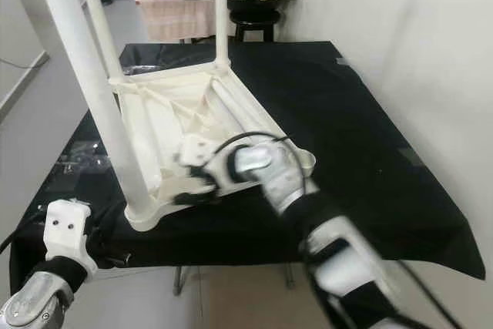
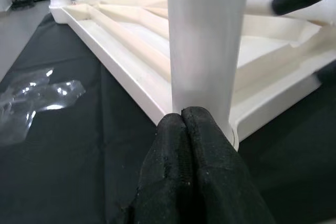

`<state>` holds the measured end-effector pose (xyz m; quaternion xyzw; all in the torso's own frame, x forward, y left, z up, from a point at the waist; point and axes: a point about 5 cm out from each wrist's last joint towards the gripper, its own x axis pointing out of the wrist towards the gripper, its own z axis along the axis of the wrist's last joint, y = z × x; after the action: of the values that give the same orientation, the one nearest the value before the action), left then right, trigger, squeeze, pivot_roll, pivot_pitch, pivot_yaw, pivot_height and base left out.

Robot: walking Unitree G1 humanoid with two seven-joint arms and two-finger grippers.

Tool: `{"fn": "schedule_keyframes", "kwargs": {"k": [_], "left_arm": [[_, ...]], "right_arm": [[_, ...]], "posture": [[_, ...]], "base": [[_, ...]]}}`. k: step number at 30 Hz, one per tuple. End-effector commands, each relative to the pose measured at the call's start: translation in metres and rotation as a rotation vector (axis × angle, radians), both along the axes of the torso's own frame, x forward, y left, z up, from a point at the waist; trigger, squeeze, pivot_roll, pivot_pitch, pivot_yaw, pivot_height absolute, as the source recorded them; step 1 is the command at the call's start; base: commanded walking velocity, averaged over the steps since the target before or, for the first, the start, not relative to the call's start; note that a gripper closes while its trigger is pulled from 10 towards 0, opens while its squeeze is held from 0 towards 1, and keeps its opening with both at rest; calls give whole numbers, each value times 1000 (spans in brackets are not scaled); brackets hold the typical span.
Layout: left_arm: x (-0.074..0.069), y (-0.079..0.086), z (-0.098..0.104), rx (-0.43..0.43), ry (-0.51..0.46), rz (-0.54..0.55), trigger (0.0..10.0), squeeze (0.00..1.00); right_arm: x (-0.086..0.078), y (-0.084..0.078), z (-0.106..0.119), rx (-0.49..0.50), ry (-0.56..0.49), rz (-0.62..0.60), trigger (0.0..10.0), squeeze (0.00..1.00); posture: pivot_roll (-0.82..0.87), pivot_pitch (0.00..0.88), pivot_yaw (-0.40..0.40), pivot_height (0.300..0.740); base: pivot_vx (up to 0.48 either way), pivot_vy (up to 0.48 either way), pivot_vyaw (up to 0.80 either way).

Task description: Building children table

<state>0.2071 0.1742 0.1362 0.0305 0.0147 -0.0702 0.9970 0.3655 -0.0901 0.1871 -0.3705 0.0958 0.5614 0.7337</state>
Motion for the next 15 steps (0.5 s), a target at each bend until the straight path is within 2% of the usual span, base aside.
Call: {"fn": "schedule_keyframes", "kwargs": {"k": [1, 3, 6, 8, 13, 15], "left_arm": [[-3, -4, 1, 8, 5, -37, 10000, 0], [-3, -4, 1, 8, 5, -37, 10000, 0], [-10, -15, 0, 13, 24, -111, 10000, 0], [-12, -18, -1, 16, 29, -127, 10000, 0], [-12, -18, -1, 13, 29, -122, 10000, 0], [-13, -18, -1, 10, 28, -118, 10000, 0]], "right_arm": [[4, -3, -11, -118, -4, -32, 10000, 0], [4, -3, -11, -118, -4, -32, 10000, 0], [13, -11, -21, -277, -26, -124, 10000, 0], [15, -14, -24, -333, -32, -138, 10000, 0], [18, -11, -24, -370, -56, -146, 10000, 0], [20, -5, -26, -402, -50, -158, 10000, 0]], "posture": [[76, 31, -24, 740], [76, 31, -24, 740], [84, 37, -30, 740], [84, 37, -30, 740], [86, 42, -35, 740], [86, 48, -41, 740]], "base": [[0, 0, 0], [0, 0, 0], [0, 0, 0], [0, 0, 0], [0, 0, 0], [0, 0, 0]]}}
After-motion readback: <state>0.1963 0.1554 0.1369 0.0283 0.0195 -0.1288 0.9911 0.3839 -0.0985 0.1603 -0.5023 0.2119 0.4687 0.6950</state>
